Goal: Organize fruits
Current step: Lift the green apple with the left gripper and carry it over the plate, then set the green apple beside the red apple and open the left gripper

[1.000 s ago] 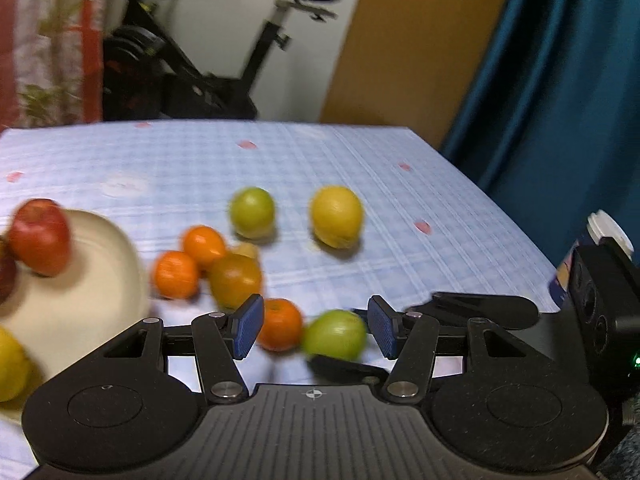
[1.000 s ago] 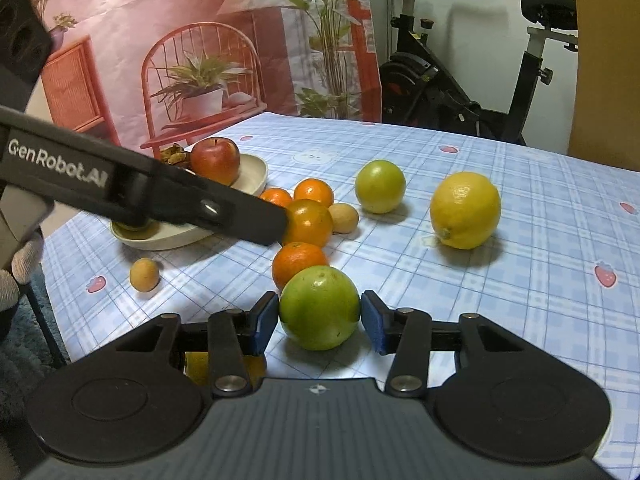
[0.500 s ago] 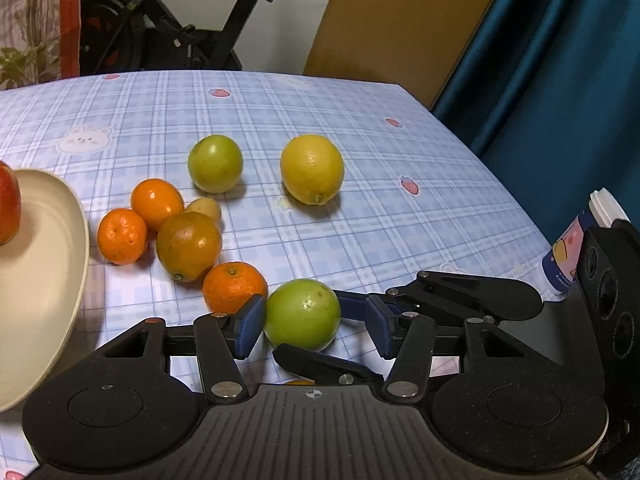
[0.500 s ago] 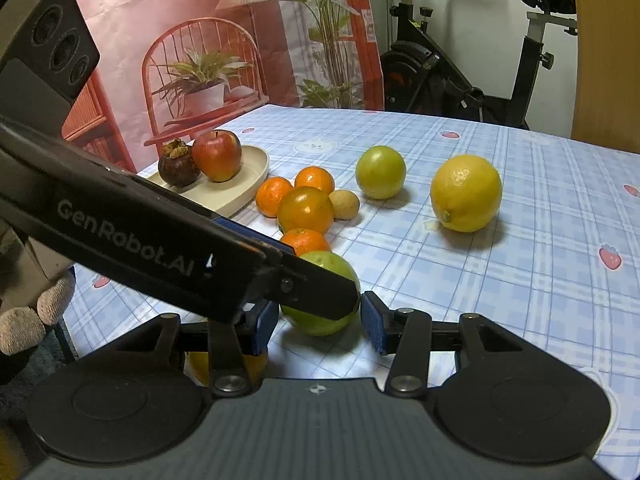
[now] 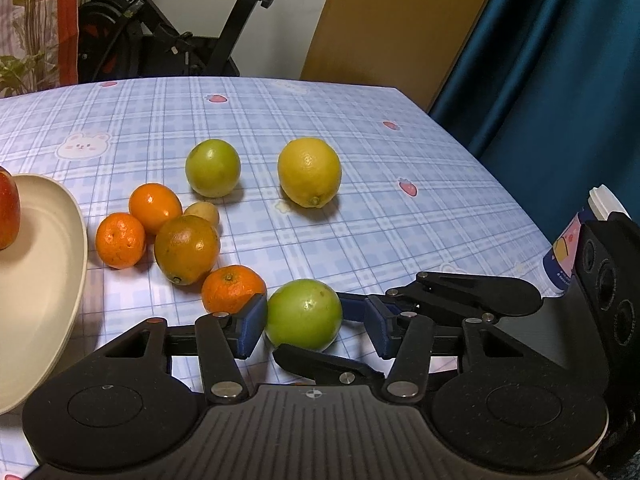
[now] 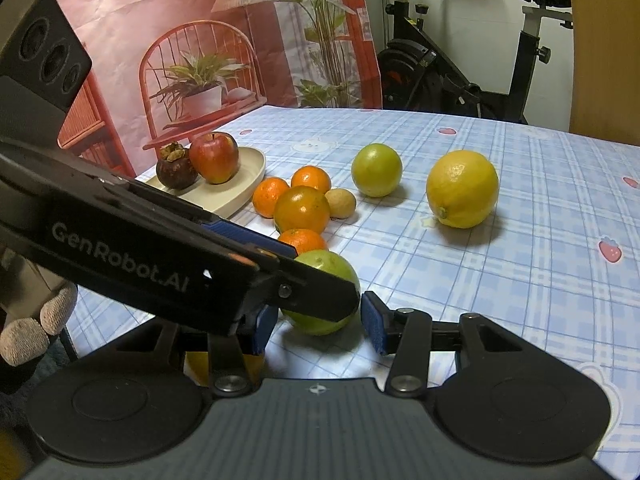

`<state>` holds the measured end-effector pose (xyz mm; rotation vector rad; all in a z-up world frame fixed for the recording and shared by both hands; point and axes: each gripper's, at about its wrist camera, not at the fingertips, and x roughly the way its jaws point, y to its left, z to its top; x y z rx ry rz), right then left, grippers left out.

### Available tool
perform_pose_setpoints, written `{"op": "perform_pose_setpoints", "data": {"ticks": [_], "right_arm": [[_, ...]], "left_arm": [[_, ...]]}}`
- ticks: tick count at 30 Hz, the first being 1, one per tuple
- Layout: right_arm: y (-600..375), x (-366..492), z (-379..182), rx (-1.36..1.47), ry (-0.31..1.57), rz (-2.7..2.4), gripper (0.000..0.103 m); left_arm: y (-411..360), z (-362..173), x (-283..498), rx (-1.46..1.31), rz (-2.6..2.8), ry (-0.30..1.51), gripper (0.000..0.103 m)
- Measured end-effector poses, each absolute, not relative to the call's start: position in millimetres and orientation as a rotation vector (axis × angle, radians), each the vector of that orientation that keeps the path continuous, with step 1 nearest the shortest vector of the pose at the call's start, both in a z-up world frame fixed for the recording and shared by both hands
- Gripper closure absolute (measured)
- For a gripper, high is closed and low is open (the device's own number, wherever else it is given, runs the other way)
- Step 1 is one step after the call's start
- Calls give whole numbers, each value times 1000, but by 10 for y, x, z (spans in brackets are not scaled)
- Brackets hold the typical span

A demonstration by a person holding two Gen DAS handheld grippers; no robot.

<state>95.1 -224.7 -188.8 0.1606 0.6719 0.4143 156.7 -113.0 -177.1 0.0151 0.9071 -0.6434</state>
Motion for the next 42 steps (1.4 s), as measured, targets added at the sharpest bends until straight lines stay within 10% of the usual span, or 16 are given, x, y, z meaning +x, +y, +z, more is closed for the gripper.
{"op": "perform_pose_setpoints", "data": {"ticks": [42], "right_arm": [[-928, 2148, -1326, -130, 664, 621, 55]], "left_arm": [[309, -1529, 2169, -290, -357, 771, 57]]}}
